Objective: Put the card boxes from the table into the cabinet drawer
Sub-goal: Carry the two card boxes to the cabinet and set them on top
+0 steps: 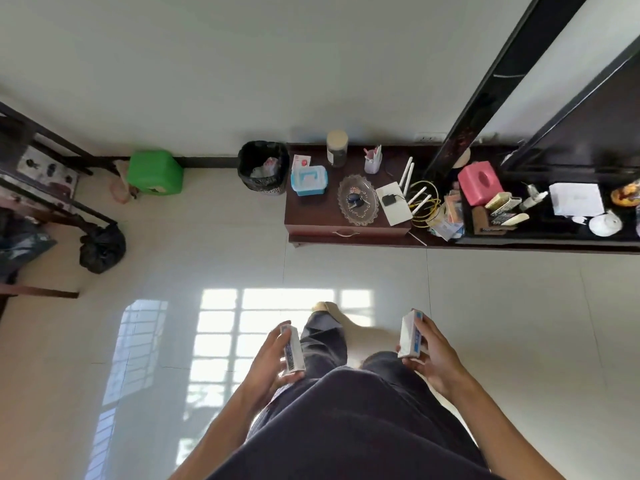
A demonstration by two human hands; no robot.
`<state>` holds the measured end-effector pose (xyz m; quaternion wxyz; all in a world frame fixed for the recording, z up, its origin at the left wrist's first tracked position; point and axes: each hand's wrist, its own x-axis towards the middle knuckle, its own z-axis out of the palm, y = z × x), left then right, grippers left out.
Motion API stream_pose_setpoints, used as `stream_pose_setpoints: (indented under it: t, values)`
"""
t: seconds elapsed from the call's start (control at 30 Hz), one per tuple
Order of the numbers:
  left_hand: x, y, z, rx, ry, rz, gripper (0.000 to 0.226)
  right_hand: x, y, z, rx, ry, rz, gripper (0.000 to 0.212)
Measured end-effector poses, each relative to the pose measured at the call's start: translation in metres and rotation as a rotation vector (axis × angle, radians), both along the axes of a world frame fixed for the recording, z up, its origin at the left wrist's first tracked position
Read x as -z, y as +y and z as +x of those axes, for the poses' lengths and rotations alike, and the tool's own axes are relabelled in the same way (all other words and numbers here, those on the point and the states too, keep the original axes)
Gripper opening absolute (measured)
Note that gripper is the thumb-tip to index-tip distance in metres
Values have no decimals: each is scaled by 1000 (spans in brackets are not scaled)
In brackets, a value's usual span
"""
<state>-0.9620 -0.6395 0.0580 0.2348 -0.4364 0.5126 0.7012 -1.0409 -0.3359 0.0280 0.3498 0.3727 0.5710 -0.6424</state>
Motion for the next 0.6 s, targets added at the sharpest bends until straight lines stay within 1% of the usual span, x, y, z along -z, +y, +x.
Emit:
stream_pose_setpoints:
  t: [0.1,0.2,0.3,0.43,0.53,0.6]
  values:
    - [1,-23,-49,37,27,-6,33,-3,-22,-34,19,32,2,31]
    - [-1,-39,-97,77,21,18,41,-11,-41,-66,26,15,-9,27]
    - [-4,-47,-139,61,61,49,48,-11,-49,-93,68,12,-50,36]
    - [-2,-46,-187,73,69,81,47,-7,-56,-132,82,-8,-77,42]
    - [6,-39,-214,97,44,77,45,3,-55,-166,68,-29,-101,37]
    - [13,-34,-230,112,9,52,50,11,-54,-191,27,-42,-109,32]
